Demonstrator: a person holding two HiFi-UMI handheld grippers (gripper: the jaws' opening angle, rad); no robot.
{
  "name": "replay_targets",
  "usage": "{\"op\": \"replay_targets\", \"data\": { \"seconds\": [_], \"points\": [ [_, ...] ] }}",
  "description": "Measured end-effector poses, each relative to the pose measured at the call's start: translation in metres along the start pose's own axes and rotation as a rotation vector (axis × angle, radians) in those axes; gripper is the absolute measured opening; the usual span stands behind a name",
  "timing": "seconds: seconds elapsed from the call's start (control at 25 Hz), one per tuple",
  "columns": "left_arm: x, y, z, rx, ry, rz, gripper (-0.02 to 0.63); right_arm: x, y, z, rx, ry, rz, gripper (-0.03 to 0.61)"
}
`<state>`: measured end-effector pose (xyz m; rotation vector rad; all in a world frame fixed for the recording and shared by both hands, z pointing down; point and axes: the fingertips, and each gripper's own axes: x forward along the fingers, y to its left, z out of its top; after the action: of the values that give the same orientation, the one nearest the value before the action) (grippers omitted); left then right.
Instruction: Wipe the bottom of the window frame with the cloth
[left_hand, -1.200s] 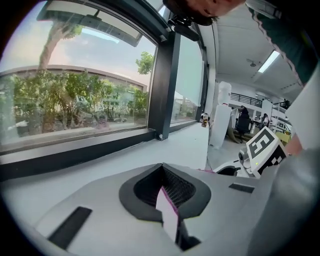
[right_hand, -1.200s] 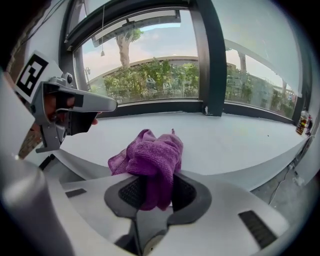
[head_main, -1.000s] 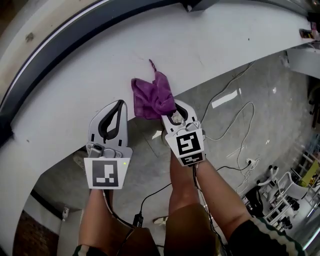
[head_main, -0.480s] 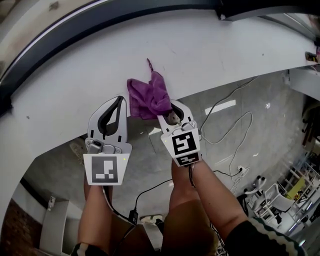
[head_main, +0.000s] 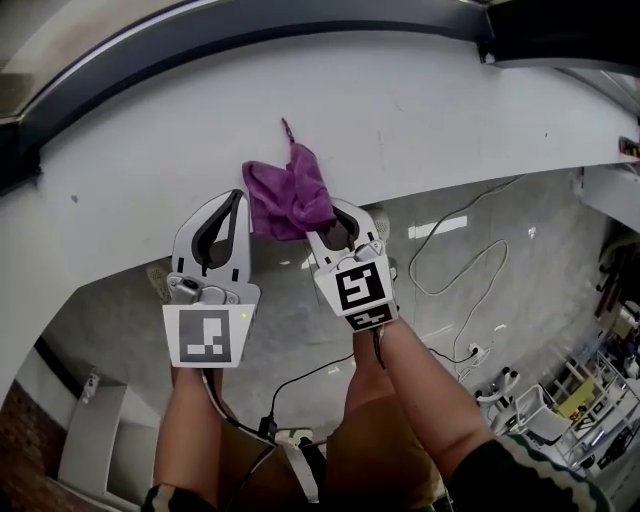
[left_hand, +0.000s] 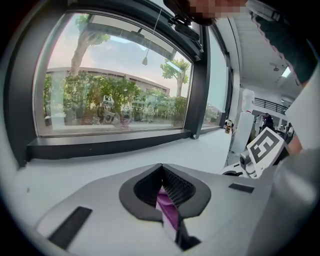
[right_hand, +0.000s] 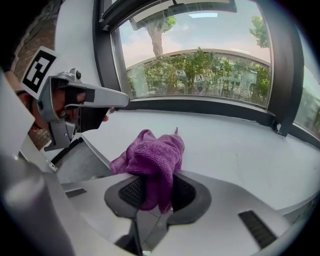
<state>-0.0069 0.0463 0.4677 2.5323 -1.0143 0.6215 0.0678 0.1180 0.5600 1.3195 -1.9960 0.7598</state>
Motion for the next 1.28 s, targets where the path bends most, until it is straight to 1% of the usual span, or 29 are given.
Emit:
{"op": "replay_targets", "data": {
  "seconds": [0.16, 0.4, 0.6, 1.04, 1.28],
  "points": [
    [-0.014, 0.018, -0.002, -0.012, -0.011, 0.023, 0.009, 0.009, 0.014, 0.007, -0.006, 0.006, 0.003, 0.112],
    [-0.028, 0.035, -0.012, -0.025, 0.001, 0.037, 0.009, 0.019, 0.031, 0.016, -0.017, 0.006, 0.009, 0.112],
    [-0.04, 0.053, -0.021, -0.04, 0.007, 0.066, 0.009, 0.028, 0.054, 0.024, -0.042, 0.011, 0.038, 0.112],
    [-0.076, 0.102, -0.025, -0.088, -0.013, 0.152, 0.009, 0.054, 0.111, 0.043, -0.086, 0.037, 0.108, 0.112],
    [-0.104, 0.129, -0.04, -0.111, -0.003, 0.194, 0.009, 0.07, 0.146, 0.055, -0.106, 0.043, 0.139, 0.112]
  ]
}}
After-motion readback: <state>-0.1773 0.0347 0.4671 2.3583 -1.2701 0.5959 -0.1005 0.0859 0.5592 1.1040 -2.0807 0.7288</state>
